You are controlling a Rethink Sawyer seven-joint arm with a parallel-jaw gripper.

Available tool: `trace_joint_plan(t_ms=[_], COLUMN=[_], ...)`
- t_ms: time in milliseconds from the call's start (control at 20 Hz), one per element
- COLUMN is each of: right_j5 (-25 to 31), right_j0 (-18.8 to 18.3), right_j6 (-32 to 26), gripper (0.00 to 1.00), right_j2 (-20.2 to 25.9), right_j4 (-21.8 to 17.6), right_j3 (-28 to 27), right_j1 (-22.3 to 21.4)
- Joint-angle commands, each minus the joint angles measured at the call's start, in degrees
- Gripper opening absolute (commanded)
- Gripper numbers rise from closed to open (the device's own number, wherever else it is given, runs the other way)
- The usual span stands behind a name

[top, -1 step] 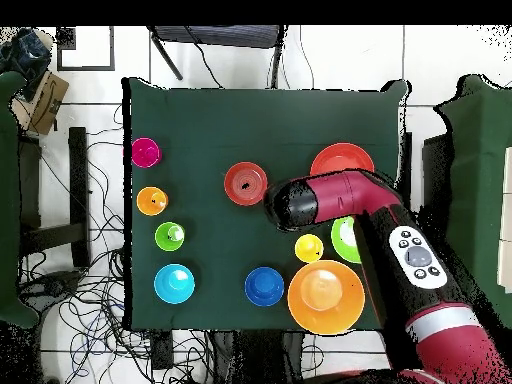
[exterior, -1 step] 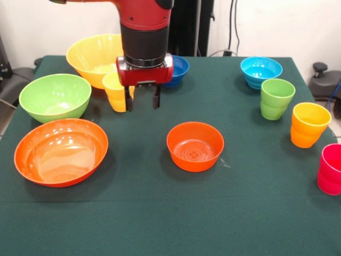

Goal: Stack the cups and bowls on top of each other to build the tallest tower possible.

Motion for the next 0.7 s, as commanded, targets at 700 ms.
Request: trace_joint_plan(t_ms=[700], right_j5=[-4.1], right_j0=[0.4], right_j6=[-10.4], gripper=[1.00], right_j2=[0.1], right_j4=[-13.4], right_j3=[-11.0], right_j1=[6.8])
